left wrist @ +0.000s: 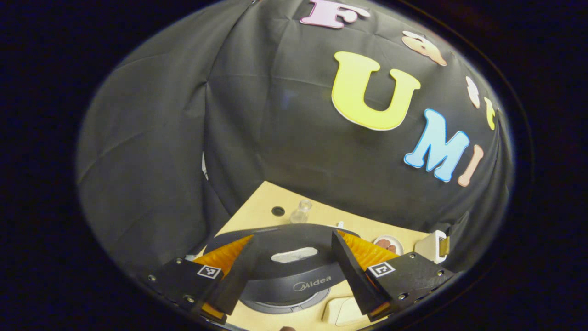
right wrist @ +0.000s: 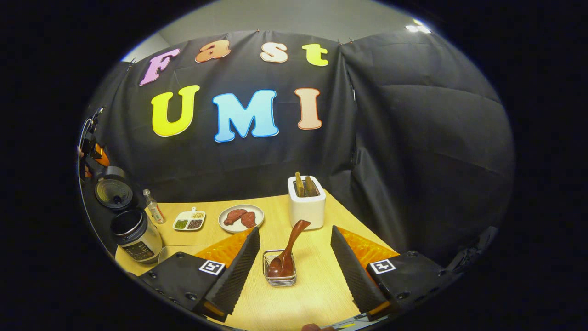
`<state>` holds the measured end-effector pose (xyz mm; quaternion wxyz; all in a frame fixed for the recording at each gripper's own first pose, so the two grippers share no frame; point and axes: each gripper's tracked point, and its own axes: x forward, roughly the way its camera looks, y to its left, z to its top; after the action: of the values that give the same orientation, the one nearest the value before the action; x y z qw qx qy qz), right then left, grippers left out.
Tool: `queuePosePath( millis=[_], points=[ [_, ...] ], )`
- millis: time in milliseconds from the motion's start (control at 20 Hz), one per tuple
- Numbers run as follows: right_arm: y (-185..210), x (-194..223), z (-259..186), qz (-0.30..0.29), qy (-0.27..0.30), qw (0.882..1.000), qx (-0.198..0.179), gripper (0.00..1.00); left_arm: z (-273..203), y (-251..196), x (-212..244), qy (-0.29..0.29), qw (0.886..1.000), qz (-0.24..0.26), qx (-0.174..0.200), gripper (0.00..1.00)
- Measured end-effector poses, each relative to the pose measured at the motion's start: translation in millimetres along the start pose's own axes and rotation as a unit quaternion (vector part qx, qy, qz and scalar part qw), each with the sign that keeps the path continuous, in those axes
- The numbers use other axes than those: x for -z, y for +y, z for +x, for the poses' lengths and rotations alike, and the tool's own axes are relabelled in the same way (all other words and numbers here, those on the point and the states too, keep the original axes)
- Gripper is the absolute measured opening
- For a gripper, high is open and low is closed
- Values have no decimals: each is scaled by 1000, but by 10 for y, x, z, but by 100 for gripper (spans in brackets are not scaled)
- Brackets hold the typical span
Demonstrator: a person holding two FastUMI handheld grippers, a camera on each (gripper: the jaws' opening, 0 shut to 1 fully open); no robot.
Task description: Close the left gripper, press the button to open the rice cooker; take a wooden spoon from the chopstick holder with the right hand, scoop a spoonful of rice and pour it into the rice cooker, then put the wooden spoon back into the chopstick holder.
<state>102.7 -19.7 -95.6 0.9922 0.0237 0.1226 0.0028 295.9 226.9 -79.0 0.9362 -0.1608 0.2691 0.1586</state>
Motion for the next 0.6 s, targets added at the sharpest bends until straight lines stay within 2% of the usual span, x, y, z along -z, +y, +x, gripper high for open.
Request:
queuePosePath(
  millis=[200, 450, 600],
  points=[
    [-122, 61, 174, 11, 0, 1000, -15, 98, 38, -57, 515, 52, 999, 15, -5, 100],
    [-172, 205, 365, 14, 14, 999, -34, 98, 78, -77, 939, 98, 994, 36, -23, 100],
    [-182, 321, 407, 14, 28, 998, -45, 98, 218, -64, 1261, 136, 990, 21, -30, 100]
  ],
)
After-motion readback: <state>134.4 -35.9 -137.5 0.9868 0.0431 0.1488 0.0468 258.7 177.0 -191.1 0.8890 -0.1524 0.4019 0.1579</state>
